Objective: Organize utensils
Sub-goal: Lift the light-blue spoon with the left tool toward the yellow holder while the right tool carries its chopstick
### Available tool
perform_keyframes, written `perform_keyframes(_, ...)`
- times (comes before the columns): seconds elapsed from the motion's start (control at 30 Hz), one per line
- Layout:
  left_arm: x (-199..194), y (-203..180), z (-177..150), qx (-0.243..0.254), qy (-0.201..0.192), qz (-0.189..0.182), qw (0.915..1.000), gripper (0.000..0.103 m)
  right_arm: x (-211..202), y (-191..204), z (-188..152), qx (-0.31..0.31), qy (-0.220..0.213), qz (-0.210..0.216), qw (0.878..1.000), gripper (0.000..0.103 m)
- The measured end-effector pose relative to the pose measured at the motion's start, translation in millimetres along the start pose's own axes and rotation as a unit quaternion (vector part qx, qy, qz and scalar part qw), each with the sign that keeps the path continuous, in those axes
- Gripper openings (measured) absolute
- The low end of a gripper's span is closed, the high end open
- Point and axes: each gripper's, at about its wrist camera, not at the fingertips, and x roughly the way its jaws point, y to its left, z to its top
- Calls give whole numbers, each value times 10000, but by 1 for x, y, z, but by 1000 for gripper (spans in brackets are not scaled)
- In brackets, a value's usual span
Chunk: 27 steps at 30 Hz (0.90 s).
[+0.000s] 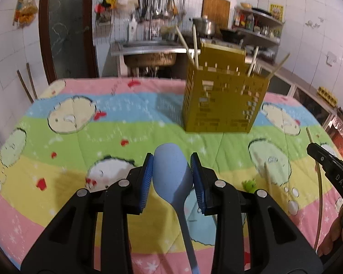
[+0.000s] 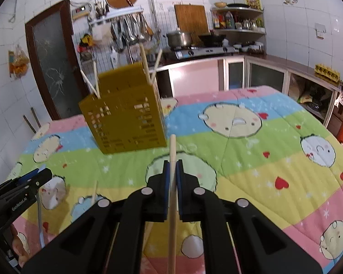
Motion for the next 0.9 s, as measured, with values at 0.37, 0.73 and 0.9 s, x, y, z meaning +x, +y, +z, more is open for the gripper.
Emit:
perform_keyframes(0.37,-26,3,14,68,-661,-81,9978,32,-22,1,18,-24,-673,221,9975,6)
perform_keyframes(0.73,-35,15,24,-8,-1063,-257,9940,32,-34,5,30,-41,-1138,202,9933,6)
perform_keyframes(0.9,-31,15,27,49,-1087,-273,9937,32,-33,3,35,82,-1267,363,9912,6)
